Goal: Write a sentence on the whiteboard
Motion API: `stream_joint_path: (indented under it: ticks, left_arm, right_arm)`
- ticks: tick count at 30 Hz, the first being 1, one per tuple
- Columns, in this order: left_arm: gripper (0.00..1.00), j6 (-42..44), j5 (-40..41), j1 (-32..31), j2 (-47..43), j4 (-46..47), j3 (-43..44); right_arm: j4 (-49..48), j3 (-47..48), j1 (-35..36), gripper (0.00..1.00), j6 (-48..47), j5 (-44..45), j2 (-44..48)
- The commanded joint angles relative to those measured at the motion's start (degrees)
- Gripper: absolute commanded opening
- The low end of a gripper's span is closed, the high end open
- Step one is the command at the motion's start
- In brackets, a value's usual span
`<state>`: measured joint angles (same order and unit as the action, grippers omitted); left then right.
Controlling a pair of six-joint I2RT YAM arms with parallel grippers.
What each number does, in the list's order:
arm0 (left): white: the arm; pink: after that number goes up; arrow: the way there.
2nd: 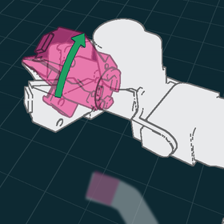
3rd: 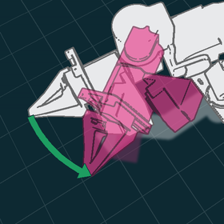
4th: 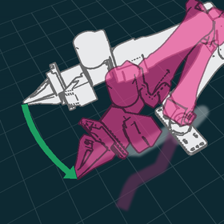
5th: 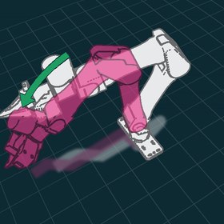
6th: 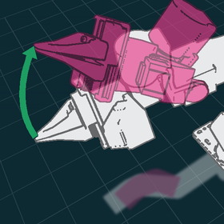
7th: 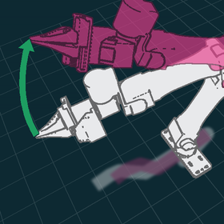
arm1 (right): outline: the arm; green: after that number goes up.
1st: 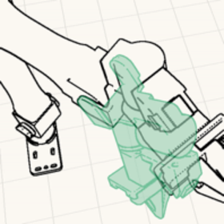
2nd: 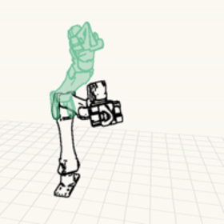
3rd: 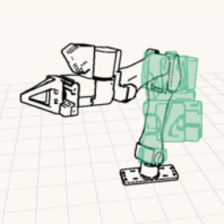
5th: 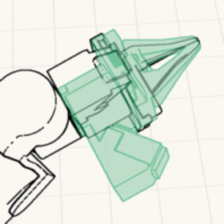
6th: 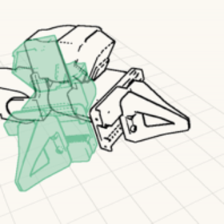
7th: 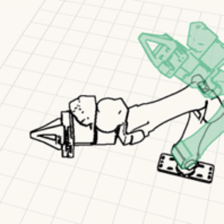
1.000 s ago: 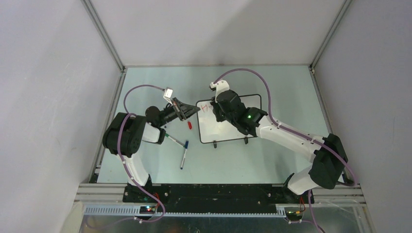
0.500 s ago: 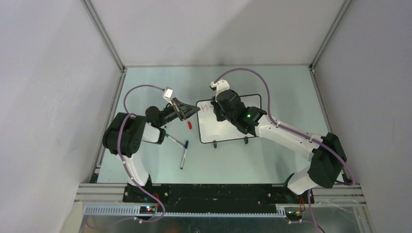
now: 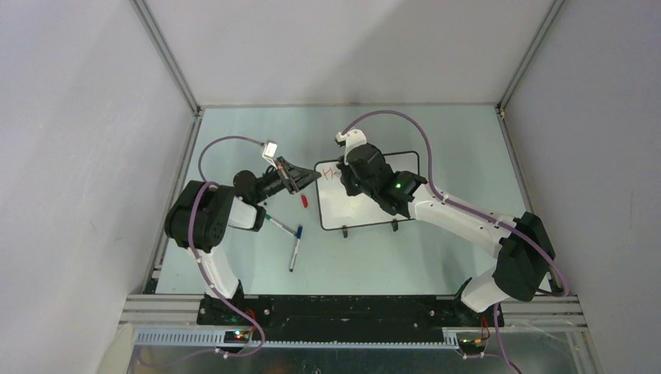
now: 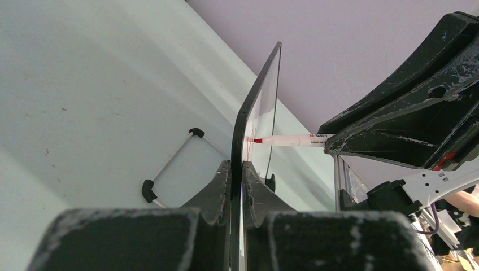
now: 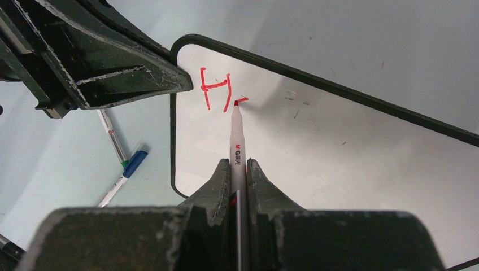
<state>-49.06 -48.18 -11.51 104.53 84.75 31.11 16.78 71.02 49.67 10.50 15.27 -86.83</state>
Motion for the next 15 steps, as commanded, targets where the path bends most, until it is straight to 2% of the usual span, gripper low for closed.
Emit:
stream_joint_path:
  ticks: [1,15]
  left_arm:
    - [0.00,1.7,-0.2,-0.6,-0.8,3.0,0.9]
    - [0.00,1.7,-0.2,-0.6,-0.9,3.0,0.8]
  right_arm:
    - [0.1,1.0,-0.4,0.00,0.1,0.6,-0.5]
    - [3.4,1.0,-0.5,0.00,0.5,3.5,0.2]
